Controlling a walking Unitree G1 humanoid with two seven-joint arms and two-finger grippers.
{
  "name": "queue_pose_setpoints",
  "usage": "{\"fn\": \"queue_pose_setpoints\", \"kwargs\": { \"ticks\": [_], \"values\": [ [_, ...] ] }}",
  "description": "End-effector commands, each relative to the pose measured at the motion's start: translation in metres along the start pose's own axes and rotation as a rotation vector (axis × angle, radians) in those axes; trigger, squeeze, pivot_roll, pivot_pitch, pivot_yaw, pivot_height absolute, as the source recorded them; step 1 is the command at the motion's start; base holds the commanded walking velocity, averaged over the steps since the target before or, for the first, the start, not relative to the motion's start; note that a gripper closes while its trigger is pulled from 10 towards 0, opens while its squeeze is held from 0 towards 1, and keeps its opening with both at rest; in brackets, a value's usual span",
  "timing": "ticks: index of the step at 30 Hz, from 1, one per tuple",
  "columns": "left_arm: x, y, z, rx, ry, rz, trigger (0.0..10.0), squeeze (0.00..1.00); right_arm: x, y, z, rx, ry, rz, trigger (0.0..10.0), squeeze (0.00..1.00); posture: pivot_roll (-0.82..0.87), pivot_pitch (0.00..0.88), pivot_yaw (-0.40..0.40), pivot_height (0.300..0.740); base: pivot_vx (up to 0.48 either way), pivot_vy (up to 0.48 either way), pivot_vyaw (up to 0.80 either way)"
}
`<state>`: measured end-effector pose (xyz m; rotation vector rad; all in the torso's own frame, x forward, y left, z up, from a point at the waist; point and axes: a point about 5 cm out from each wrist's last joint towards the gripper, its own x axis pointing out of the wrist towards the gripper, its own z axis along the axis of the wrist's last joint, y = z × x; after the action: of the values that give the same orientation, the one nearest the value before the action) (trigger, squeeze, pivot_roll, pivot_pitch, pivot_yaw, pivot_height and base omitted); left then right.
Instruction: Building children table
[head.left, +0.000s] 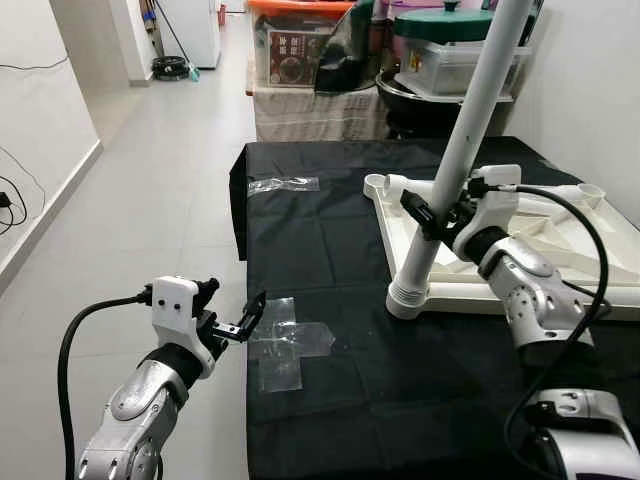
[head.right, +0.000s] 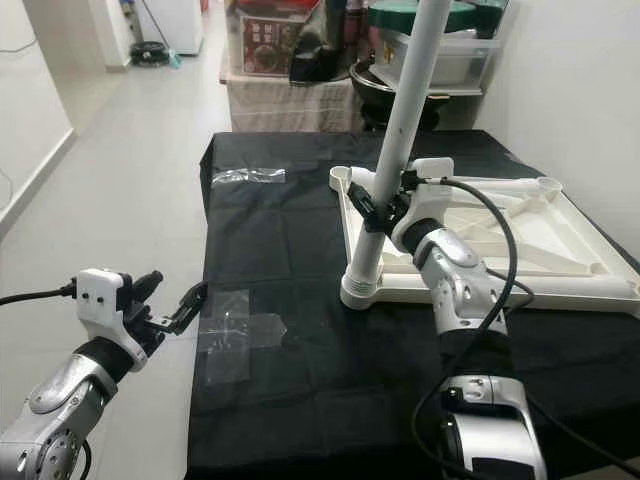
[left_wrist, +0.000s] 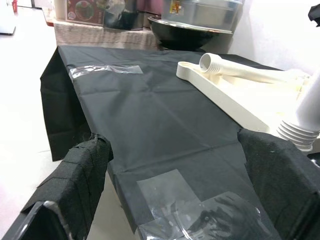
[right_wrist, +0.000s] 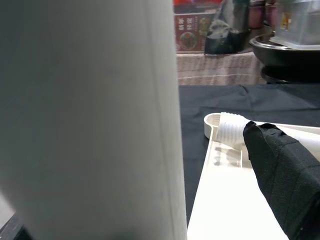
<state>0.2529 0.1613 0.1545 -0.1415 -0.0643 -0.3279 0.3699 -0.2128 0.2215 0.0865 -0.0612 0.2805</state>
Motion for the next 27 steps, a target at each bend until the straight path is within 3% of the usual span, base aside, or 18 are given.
{"fn": "queue_pose_setpoints", "kwargs": {
  "ticks": [1,2,3,14,21,22,27],
  "values": [
    [-0.001,0.001,-0.005,0.002,0.016,0.002,10.0,0.0,0.0,-0.007,0.004,-0.016,-0.018,-0.013,8.0,0.0,0.08,0.0,-0.059,0.74,0.0,0.0,0.0],
    [-0.001,0.001,-0.005,0.002,0.016,0.002,10.0,0.0,0.0,-0.007,0.004,-0.016,-0.018,-0.013,8.0,0.0,0.08,0.0,-0.059,0.74,0.0,0.0,0.0],
    [-0.001,0.001,-0.005,0.003,0.016,0.003,10.0,0.0,-0.001,-0.007,0.002,-0.015,-0.017,-0.012,0.0,0.0,0.08,0.0,-0.059,0.74,0.0,0.0,0.0],
    [-0.002,0.001,-0.005,0.004,0.017,0.002,10.0,0.0,-0.003,-0.007,-0.006,-0.004,-0.017,-0.01,0.0,0.0,0.08,0.0,-0.058,0.74,0.0,0.0,0.0],
    [-0.001,0.001,-0.005,0.005,0.017,0.005,10.0,0.0,-0.01,-0.005,-0.014,-0.046,-0.015,-0.173,0.0,0.0,0.08,0.0,-0.06,0.74,0.0,0.0,0.0],
    [-0.001,0.001,-0.005,0.005,0.018,0.007,10.0,0.0,-0.011,0.0,-0.018,-0.06,-0.001,-0.251,0.0,0.0,0.08,0.0,-0.059,0.74,0.0,0.0,0.0],
    [0.0,0.001,-0.006,0.004,0.017,0.006,10.0,0.0,-0.013,0.008,-0.03,-0.074,0.056,-0.355,0.0,0.0,0.08,0.0,-0.06,0.74,0.0,0.0,0.0]
  ]
}}
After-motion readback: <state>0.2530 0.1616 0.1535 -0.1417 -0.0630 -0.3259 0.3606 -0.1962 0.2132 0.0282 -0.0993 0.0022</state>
